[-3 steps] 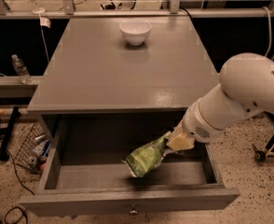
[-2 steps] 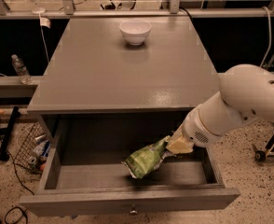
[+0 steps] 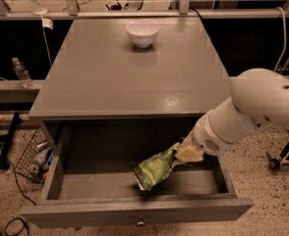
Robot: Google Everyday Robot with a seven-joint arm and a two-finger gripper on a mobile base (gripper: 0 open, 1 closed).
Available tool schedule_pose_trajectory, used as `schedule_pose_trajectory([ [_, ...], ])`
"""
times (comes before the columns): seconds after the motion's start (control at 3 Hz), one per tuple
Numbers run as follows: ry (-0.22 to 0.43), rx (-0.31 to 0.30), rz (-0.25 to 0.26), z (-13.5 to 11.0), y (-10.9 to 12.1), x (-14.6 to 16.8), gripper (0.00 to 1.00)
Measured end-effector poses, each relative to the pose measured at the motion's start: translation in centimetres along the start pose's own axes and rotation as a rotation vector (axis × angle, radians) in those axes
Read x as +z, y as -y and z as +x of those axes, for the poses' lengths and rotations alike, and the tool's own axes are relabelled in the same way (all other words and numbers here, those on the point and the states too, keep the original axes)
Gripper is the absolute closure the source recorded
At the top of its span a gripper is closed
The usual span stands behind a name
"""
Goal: Place green jalapeno chip bag into top drawer
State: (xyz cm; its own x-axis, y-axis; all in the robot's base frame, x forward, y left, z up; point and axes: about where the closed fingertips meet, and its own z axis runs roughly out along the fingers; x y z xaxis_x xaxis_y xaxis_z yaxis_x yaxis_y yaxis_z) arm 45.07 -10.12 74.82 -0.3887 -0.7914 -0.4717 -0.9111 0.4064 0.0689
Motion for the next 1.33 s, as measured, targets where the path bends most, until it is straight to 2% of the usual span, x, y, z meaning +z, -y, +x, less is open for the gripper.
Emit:
schedule_pose_trajectory([
  [0.67,-0.002,-0.005,0.000,-0.1,-0.2,0.0,0.15],
  [1.0,-0.003,-0.008,0.000,-0.2,-0.3,0.0,0.00],
  [1.33,0.010,-0.040,0.026,0.1,-0.1,-1.6,0.00],
])
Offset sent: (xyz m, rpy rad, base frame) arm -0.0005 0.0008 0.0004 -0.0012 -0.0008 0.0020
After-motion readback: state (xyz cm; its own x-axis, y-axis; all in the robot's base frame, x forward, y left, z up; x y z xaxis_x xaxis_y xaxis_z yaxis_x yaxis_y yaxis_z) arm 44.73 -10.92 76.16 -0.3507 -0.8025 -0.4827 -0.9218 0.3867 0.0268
